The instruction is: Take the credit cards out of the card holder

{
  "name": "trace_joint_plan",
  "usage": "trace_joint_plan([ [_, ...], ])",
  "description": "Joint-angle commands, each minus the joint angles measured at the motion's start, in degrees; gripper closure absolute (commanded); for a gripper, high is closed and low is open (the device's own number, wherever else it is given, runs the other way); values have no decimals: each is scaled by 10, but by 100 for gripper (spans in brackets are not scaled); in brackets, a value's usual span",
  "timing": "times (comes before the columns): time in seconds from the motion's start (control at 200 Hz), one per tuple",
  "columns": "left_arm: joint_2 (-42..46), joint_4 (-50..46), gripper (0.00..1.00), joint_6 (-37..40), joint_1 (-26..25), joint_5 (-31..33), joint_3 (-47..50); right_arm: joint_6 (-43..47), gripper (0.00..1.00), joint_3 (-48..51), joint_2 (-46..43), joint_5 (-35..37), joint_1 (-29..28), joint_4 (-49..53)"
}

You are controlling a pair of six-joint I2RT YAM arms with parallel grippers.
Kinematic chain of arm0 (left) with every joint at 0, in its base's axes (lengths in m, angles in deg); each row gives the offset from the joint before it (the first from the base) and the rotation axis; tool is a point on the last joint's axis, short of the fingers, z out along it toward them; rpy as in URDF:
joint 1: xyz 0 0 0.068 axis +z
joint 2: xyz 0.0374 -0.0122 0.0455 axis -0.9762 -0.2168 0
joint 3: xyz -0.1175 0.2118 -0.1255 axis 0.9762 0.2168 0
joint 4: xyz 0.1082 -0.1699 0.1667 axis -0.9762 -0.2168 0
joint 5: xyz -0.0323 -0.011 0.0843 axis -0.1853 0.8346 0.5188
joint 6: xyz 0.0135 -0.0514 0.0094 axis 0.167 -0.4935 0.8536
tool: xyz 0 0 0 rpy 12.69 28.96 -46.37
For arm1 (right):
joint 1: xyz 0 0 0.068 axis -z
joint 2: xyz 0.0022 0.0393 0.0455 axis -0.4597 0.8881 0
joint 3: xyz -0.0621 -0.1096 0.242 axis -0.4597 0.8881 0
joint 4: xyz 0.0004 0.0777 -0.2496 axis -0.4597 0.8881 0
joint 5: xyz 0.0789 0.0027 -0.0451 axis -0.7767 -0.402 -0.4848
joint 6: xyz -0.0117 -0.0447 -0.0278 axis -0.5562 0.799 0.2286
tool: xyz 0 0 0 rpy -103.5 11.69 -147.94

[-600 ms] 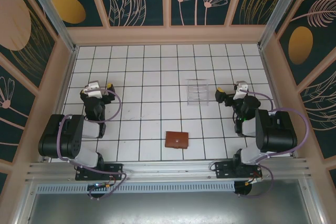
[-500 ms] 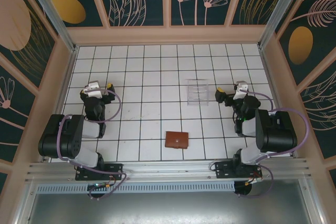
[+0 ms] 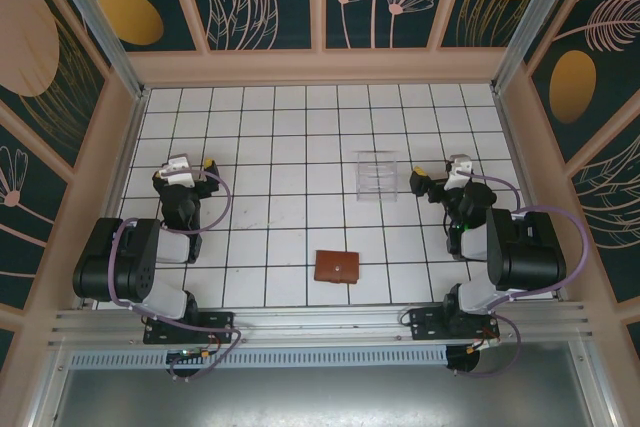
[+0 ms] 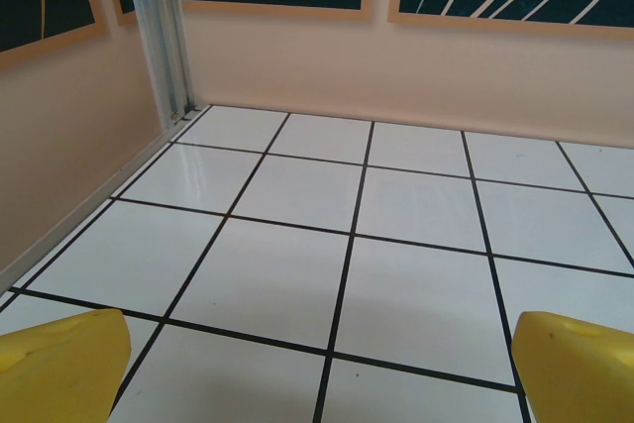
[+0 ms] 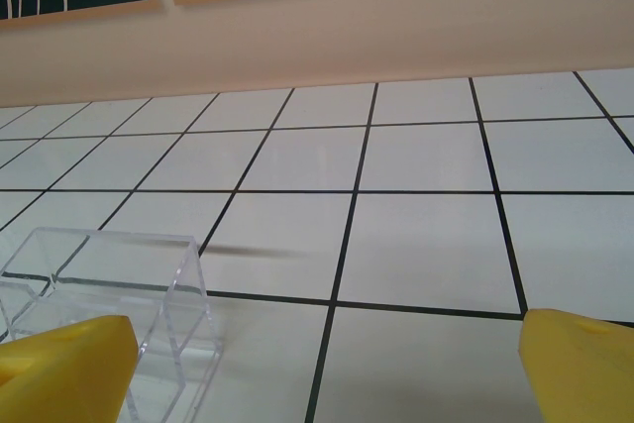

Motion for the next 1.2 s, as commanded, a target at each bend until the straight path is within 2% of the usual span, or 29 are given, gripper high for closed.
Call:
trace_joint_plan([
  [0.0,1,25,1,4,3,-10,2,13,1,2,2,-9,4,-29],
  [0.265,1,26,1,5,4,-10,3,11,1,2,1,-8,5,-30],
  [0.38,1,26,1,5,3,-10,2,-12,1,-6,5,69,-1,-18],
  [0.525,1,25,1,5,3,-9,2,-11,1,-7,5,82,-7,-13],
  [0.596,3,31,1,5,3,-8,5,-11,1,-12,1,125,-20,-3],
  [0.651,8,27,1,7,3,-7,5,-6,1,-27,-13,152,-31,35],
  [0.791,66,-70,1,0,1,10,-18,-1,1,-88,-48,151,-42,179],
  [0.946,144,-209,1,-44,-4,60,-57,-16,1,-159,-66,162,-58,336],
  [1.031,176,-287,1,-94,-12,73,-88,-30,4,-202,-72,181,-71,424],
  [1.091,187,-334,1,-139,-19,58,-110,-55,9,-242,-69,184,-77,499],
  [1.191,194,-425,2,-165,-47,26,-156,-88,14,-301,-56,149,-81,602],
])
